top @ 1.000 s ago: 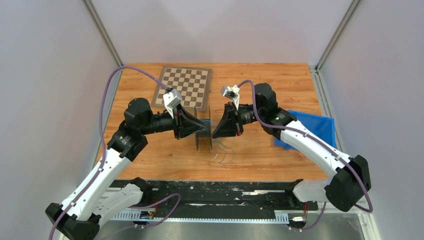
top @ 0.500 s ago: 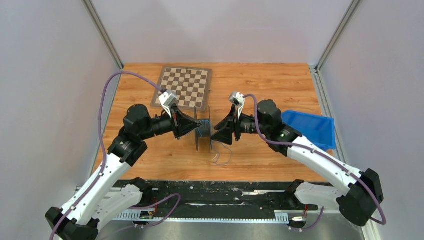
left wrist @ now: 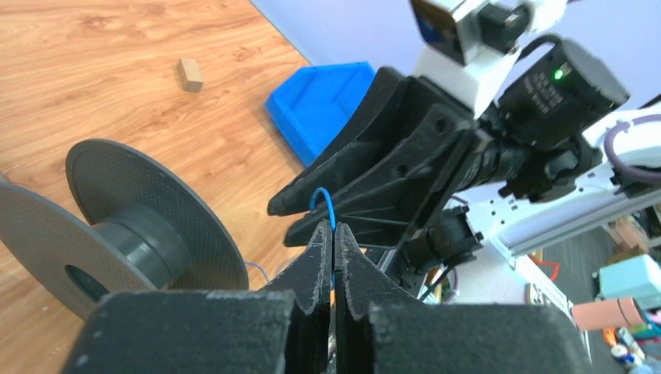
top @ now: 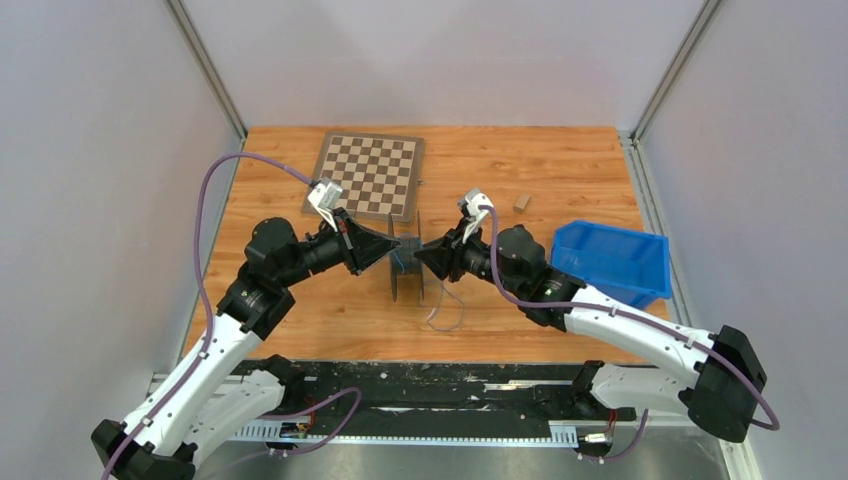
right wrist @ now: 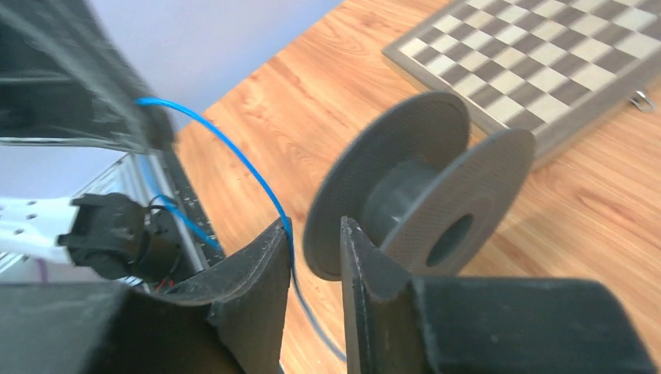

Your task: Wrap the cables

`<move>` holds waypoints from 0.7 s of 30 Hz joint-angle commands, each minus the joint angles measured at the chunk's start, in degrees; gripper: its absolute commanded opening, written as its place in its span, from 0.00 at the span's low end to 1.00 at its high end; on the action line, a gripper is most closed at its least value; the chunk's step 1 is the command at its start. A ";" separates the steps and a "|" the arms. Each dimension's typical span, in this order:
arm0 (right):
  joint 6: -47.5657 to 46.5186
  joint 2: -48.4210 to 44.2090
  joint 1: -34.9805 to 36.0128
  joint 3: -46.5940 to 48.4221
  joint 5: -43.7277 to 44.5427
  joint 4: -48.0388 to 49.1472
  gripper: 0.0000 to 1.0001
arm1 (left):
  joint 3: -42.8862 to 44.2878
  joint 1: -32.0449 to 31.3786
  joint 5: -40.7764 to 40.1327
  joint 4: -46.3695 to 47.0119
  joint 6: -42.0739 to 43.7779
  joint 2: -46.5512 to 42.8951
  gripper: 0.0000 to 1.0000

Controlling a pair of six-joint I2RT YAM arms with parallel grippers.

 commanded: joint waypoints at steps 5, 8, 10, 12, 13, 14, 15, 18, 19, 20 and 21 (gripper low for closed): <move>1.19 2.52 0.51 -4.26 12.16 6.70 0.03 | -2.69 -0.18 -5.46 7.46 -10.08 -1.13 0.00; 0.21 2.21 0.51 -4.96 11.49 7.94 0.00 | -4.25 -0.22 -6.53 9.37 -10.80 -1.38 0.00; -0.81 1.63 0.53 -4.83 11.30 7.73 0.00 | -3.91 -0.19 -7.99 7.18 -8.76 -1.26 0.00; -2.28 0.74 0.54 -4.66 10.73 7.57 0.00 | -3.08 -0.21 -9.33 2.94 -6.08 -0.90 0.12; -2.98 0.26 0.50 -4.57 10.76 7.20 0.00 | -2.77 -0.22 -9.75 -0.16 -3.69 -0.75 0.26; -3.75 -0.28 0.53 -4.47 10.98 6.75 0.00 | -2.07 -0.19 -10.16 -1.81 -2.28 -0.72 0.33; -4.48 -1.02 0.54 -4.40 11.52 5.94 0.00 | -1.82 -0.17 -11.44 -4.93 -0.02 -0.64 0.44; -6.55 -3.43 0.48 -4.49 14.27 3.69 0.00 | -1.52 -0.21 -14.43 -10.30 2.66 -0.66 0.57; -6.92 -4.39 0.47 -4.61 15.26 2.93 0.00 | -1.58 -0.18 -14.55 -10.79 3.66 -0.50 0.61; -7.07 -5.44 0.44 -4.70 16.36 2.01 0.00 | -1.45 -0.22 -14.54 -12.08 4.07 0.36 0.62; -7.02 -6.43 0.48 -4.71 17.46 1.06 0.00 | -0.82 -0.23 -14.88 -12.82 4.82 0.93 0.64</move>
